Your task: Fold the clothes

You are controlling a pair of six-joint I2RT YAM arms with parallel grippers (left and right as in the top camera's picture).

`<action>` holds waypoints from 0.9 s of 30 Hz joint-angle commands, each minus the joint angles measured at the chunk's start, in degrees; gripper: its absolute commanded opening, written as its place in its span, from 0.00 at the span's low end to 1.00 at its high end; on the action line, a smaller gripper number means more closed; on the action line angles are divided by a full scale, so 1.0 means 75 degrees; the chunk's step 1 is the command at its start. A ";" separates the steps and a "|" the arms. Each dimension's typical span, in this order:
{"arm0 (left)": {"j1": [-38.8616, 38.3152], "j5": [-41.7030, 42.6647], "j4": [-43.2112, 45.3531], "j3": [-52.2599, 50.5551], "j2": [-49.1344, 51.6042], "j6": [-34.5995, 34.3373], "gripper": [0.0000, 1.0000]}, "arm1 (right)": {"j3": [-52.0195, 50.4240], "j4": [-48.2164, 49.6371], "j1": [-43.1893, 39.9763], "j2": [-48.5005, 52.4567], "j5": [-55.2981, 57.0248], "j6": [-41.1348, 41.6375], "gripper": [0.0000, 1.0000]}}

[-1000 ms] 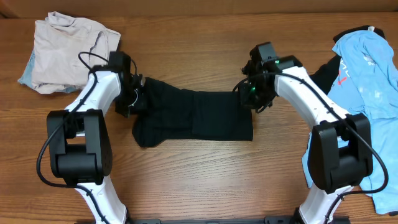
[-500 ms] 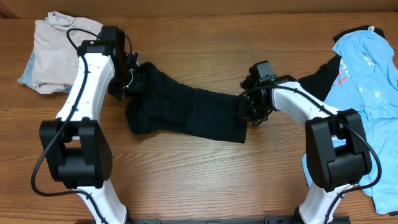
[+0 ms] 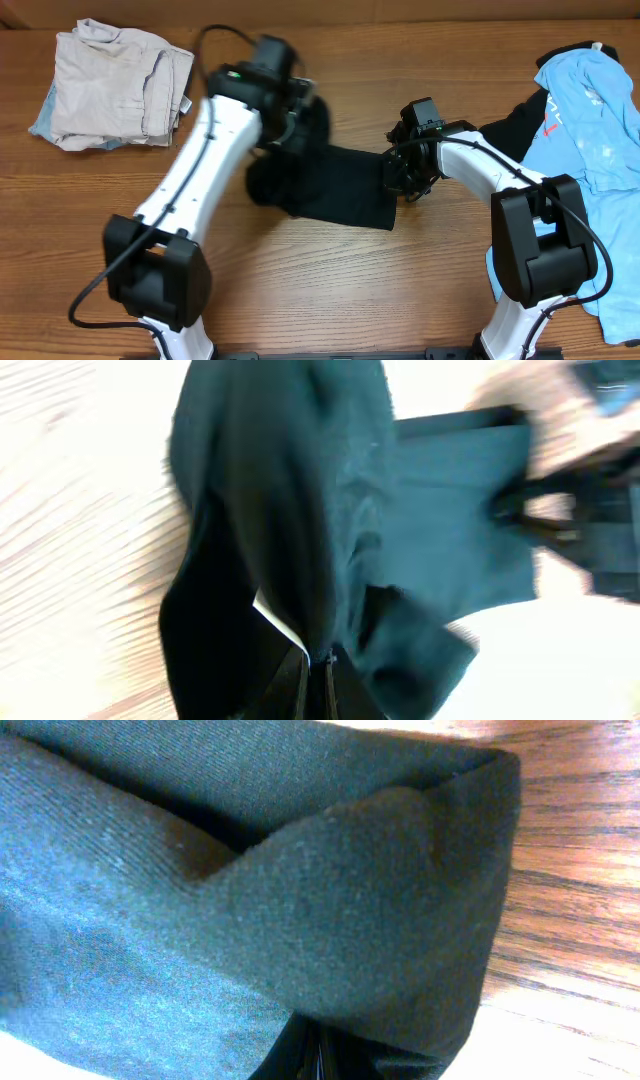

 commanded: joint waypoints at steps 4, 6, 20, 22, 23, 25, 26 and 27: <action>-0.1285 -0.0079 0.0723 0.0058 0.0119 -0.1145 0.04 | -0.0163 0.0000 0.0020 0.0335 0.0105 0.0035 0.04; -0.1530 -0.0417 0.0833 0.0044 0.0297 -0.1565 0.04 | -0.0163 -0.0003 0.0017 0.0335 0.0105 0.0035 0.04; -0.1909 -0.0303 0.1696 0.0044 0.0685 -0.2081 0.04 | 0.1081 -0.0624 -0.1218 -0.1716 -0.1137 0.0032 0.04; -0.2028 -0.0303 0.1845 0.0044 0.0685 -0.2101 0.04 | 0.1492 -0.0962 -0.1577 -0.2343 -0.1134 0.0029 0.04; -0.2110 -0.0300 0.1938 0.0044 0.0685 -0.2104 0.04 | 0.1652 -0.1087 -0.1731 -0.2597 -0.1134 0.0029 0.04; -0.2267 -0.0303 0.2090 0.0044 0.0685 -0.2101 0.04 | 0.1958 -0.1358 -0.2075 -0.3107 -0.1125 0.0012 0.05; -0.2349 -0.0303 0.2159 0.0044 0.0685 -0.2101 0.04 | 0.2075 -0.1480 -0.2247 -0.3360 -0.1116 -0.0006 0.06; -0.2433 -0.0300 0.2224 0.0044 0.0685 -0.2101 0.07 | 0.2148 -0.1585 -0.2416 -0.3596 -0.1116 -0.0032 0.08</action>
